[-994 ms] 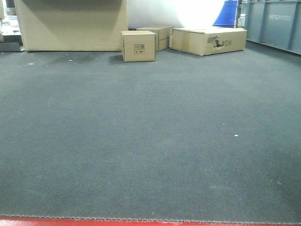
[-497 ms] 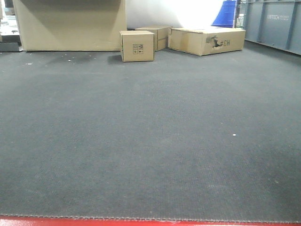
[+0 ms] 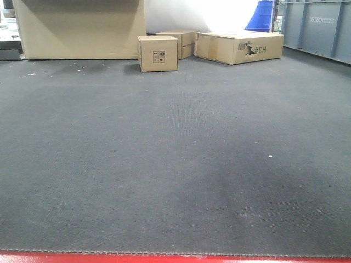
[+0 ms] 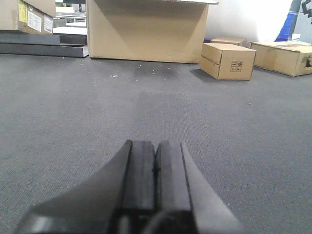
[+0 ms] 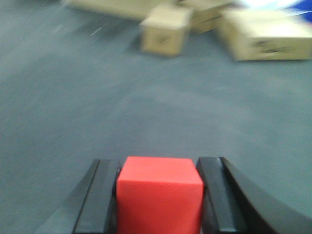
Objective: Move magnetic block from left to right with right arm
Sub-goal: 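Lower the held red cube toward the second table surface, then set the red cube on the carpet and open the right gripper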
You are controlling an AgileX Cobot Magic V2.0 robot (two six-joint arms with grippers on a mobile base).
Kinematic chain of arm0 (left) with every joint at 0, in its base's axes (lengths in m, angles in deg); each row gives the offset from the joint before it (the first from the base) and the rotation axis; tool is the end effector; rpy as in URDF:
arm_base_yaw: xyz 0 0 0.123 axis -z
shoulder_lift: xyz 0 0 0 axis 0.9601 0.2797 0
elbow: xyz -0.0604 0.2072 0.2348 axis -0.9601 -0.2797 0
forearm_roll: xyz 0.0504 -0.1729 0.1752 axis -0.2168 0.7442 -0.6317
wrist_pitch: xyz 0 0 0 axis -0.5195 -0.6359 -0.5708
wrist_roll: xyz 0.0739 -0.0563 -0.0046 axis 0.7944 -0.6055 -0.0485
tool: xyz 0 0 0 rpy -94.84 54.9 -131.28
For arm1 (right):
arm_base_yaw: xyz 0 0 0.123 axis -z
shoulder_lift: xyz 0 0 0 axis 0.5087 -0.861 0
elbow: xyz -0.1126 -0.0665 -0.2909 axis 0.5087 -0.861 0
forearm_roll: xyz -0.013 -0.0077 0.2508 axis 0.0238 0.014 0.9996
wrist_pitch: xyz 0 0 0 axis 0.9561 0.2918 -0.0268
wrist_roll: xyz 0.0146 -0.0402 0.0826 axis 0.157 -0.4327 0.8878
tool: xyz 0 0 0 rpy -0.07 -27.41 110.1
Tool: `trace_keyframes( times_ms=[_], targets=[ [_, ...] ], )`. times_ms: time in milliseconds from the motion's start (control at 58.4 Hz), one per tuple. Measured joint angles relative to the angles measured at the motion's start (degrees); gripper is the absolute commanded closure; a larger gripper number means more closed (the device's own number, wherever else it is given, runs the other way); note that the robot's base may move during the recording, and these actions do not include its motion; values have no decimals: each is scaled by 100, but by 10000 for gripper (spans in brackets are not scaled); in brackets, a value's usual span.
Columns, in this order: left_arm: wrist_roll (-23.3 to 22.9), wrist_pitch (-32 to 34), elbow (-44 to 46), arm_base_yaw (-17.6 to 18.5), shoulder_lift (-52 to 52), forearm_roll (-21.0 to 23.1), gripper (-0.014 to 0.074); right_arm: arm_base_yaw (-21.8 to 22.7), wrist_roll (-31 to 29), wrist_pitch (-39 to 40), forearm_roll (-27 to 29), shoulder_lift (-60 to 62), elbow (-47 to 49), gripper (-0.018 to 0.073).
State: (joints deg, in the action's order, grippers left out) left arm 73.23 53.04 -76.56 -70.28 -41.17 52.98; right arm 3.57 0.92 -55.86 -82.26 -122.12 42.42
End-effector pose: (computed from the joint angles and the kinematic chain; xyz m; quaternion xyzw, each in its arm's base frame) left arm 0.0241 -0.0016 0.2012 0.0082 0.6874 -0.0362 0.7253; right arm 0.1400 0.0663 0.4174 -0.1821 0.7948 0.1122 0.5679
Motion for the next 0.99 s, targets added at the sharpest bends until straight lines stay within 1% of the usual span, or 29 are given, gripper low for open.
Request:
trace_keyframes(
  times_ms=[51, 171, 428, 565, 788, 994],
  targets=[
    [0, 0, 0, 0, 0, 0, 722, -213, -38, -40, 0, -586, 345, 323],
    [0, 0, 0, 0, 0, 0, 722, -430, -50, -391, 71, -1873, 1117, 323],
    [0, 0, 0, 0, 0, 0, 722, -466, -64, -1448, 303, -4323, 2837, 323],
    [0, 0, 0, 0, 0, 0, 722, -480, -64, -1785, 360, -5398, 3510, 323],
    [0, 0, 0, 0, 0, 0, 722, -480, -64, -1897, 440, -6381, 3844, 323],
    [0, 0, 0, 0, 0, 0, 722, -480, -68, -1902, 444, -6664, 3865, 323]
  ],
)
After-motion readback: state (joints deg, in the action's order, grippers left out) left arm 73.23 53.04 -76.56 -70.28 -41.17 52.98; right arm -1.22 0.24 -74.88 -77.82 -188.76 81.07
